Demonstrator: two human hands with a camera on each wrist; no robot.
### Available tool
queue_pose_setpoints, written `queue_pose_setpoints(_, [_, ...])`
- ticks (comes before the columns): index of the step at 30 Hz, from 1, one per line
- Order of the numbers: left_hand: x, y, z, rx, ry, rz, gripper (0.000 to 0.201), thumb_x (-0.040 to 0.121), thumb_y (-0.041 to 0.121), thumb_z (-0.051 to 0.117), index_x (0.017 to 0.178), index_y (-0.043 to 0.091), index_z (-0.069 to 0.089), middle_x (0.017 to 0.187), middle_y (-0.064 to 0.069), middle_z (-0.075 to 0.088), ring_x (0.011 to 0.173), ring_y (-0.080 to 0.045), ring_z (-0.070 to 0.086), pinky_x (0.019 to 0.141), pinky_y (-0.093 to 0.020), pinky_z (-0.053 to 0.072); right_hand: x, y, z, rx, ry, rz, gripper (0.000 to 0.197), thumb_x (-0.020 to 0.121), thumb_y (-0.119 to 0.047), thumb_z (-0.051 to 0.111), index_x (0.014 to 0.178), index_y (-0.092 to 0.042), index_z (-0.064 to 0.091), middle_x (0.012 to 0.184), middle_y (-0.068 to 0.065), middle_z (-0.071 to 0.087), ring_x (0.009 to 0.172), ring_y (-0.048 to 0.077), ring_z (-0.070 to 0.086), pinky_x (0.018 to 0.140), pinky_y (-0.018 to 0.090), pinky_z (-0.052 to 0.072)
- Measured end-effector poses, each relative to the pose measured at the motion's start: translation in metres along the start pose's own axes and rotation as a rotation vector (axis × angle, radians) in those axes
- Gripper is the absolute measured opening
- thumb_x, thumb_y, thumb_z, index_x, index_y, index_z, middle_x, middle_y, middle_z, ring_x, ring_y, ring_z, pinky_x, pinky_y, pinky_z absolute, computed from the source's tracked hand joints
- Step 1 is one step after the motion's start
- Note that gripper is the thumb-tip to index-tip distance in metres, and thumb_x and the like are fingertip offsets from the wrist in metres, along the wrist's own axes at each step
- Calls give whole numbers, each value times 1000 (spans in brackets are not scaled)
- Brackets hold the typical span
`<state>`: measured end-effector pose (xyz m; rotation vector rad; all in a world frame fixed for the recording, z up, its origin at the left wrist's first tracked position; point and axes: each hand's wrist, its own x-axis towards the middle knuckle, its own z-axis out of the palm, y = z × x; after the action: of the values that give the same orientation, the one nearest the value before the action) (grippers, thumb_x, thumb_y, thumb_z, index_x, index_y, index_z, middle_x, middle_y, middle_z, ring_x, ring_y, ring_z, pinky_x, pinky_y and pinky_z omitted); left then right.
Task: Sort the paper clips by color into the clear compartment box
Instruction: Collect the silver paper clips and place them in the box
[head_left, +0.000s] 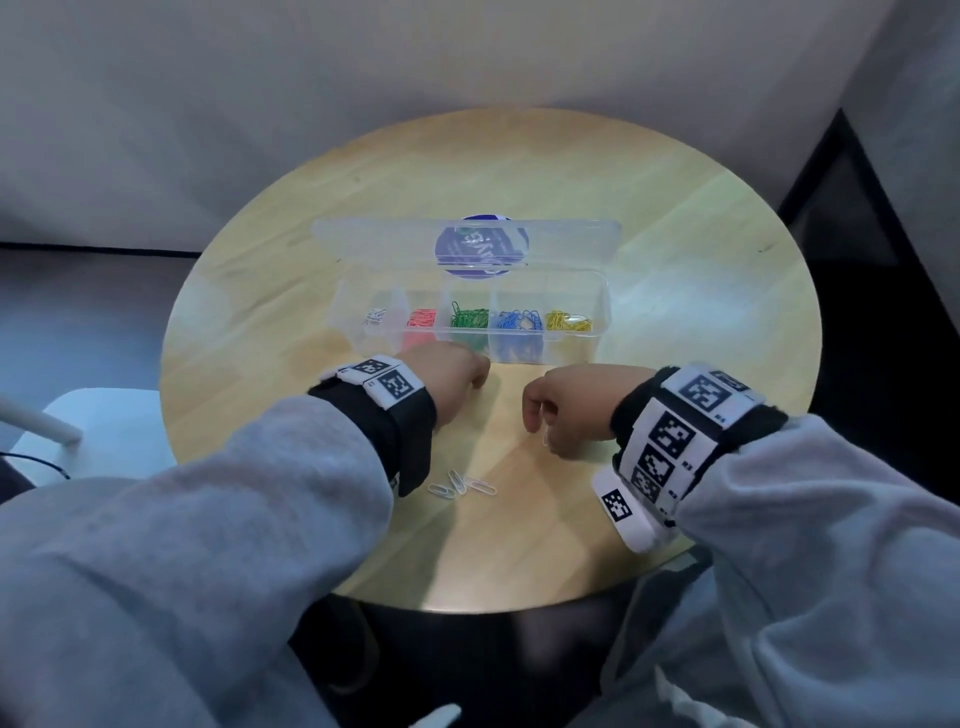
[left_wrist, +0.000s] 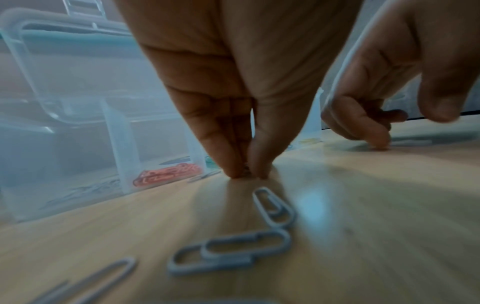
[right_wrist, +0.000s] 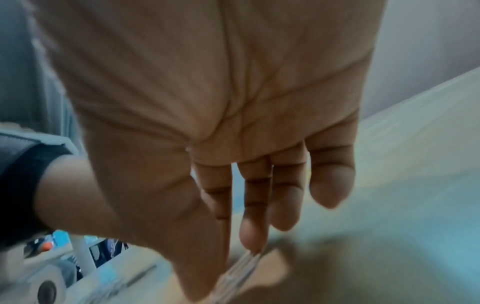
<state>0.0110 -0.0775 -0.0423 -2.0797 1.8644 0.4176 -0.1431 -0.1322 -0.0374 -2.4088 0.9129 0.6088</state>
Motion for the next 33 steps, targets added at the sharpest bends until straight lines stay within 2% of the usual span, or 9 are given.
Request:
queue_pose_setpoints(2, [0, 0, 0, -5, 2, -12, 33, 84, -1, 49, 111, 17, 57, 113, -4, 60, 94, -22, 55, 70, -26, 34, 3, -2, 3, -51, -3, -3, 24, 79, -7, 54, 87, -30, 53, 83, -9, 50, 80, 16, 52, 62, 23, 42])
queue_pose_setpoints(5, [-1, -2, 0, -29, -10, -29, 27, 87, 4, 50, 109, 17, 59, 112, -4, 62, 100, -24, 57, 71, -25, 34, 6, -4, 3, -134, -12, -32, 24, 78, -4, 54, 77, -27, 50, 79, -9, 49, 74, 15, 49, 54, 22, 38])
queue_pose_setpoints(9, [-8, -6, -2, -164, 29, -78, 24, 87, 10, 50, 102, 24, 64, 100, 5, 63, 93, -18, 57, 65, -22, 36, 10, -4, 3, -193, -27, -49, 13, 82, -9, 58, 83, -21, 53, 84, -4, 53, 79, 17, 50, 53, 20, 36])
queue_pose_setpoints(14, [-29, -13, -9, -472, 58, -91, 10, 81, 15, 55, 81, 22, 61, 81, 7, 61, 78, -14, 55, 76, -27, 47, 8, 2, 3, -96, 61, 26, 17, 80, -18, 65, 82, -27, 52, 89, -6, 56, 86, 19, 58, 69, 28, 47])
queue_pose_setpoints(17, [-41, -21, -4, -796, -29, -130, 14, 84, 8, 52, 72, 16, 56, 70, -1, 62, 65, -16, 58, 74, -29, 51, 6, 4, 5, -116, 77, 56, 17, 81, -15, 64, 79, -28, 53, 86, -7, 57, 81, 17, 57, 68, 29, 48])
queue_pose_setpoints(21, [-55, -31, 0, -1109, -48, -202, 24, 89, -2, 42, 71, 12, 47, 67, -6, 60, 49, -10, 61, 54, -20, 50, 2, -1, 6, -151, 66, 60, 12, 83, -16, 59, 76, -24, 55, 83, -6, 58, 73, 15, 52, 60, 23, 42])
queue_pose_setpoints(24, [-64, -40, 1, -1231, 1, -267, 25, 90, -2, 40, 72, 14, 45, 64, -7, 57, 40, -8, 58, 42, -15, 43, -2, -5, 1, -155, 36, 82, 10, 85, -20, 62, 78, -21, 55, 86, -3, 59, 80, 16, 53, 68, 24, 42])
queue_pose_setpoints(28, [-72, -49, 4, -1187, 46, -343, 26, 89, -2, 38, 76, 18, 47, 66, -4, 54, 55, -15, 51, 49, -20, 38, -3, -8, 4, -158, 38, 145, 10, 81, -16, 62, 74, -19, 56, 90, 1, 65, 79, 17, 56, 66, 25, 46])
queue_pose_setpoints(33, [-80, -57, 17, -700, 31, -343, 9, 84, 14, 52, 90, 18, 57, 78, 6, 58, 74, -16, 52, 61, -23, 37, -4, -23, 10, -83, 36, 172, 15, 71, -11, 62, 69, -20, 51, 80, 1, 62, 71, 17, 54, 64, 27, 46])
